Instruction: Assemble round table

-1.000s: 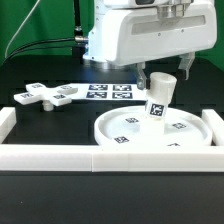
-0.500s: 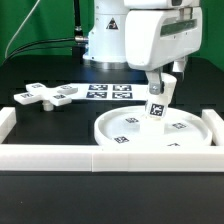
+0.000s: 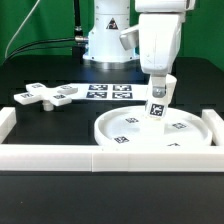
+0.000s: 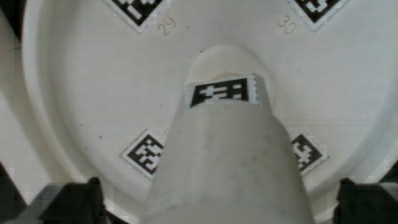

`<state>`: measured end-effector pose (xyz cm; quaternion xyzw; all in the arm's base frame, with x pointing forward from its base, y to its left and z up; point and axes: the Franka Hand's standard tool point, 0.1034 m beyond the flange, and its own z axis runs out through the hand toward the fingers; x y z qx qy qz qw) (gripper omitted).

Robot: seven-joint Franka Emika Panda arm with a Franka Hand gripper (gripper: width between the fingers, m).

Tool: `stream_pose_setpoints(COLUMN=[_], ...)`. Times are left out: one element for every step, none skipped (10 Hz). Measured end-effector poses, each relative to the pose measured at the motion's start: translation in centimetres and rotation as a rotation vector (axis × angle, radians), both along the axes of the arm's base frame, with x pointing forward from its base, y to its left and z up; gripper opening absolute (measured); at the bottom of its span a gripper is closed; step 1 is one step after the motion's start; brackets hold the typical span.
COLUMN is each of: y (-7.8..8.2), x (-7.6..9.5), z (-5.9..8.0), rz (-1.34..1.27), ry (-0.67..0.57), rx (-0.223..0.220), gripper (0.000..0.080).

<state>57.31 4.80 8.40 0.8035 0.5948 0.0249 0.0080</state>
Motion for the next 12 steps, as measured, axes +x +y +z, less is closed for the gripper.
stream_pose_setpoints(y=[-0.1, -0.1, -0.1, -0.1, -0.1, -0.1, -0.6, -1.1, -1.5, -1.7, -1.6, -1.6], x=[0.0, -0.2, -0.3, -0.3, -0.3, -0.3, -0.4, -0.5, -0.4, -0.4, -0.3, -0.3], z=[0.0, -0.1, -0.2, -0.2, -0.2, -0.2, -0.2, -0.2, -0.2, -0.3, -0.3, -0.3], rz=[-0.003, -0.003, -0.003, -0.019, -0.035, -0.038, -0.156, -0.268, -0.339, -0.432, -0.530, -0.612], ry=[0.000, 0.009, 0.014, 0.014, 0.015, 0.015, 0.021, 0.023, 0.010, 0.000, 0.002, 0.008], rx=[0.000, -0.001, -0.002, -0.001, 0.000, 0.001, 0.026, 0.057, 0.083, 0.105, 0.116, 0.120], gripper=[0.0634, 0.0462, 0.0415, 0.0415, 0.0415, 0.0415, 0.0415, 0.0413, 0.0413, 0.0413, 0.0413, 0.0413])
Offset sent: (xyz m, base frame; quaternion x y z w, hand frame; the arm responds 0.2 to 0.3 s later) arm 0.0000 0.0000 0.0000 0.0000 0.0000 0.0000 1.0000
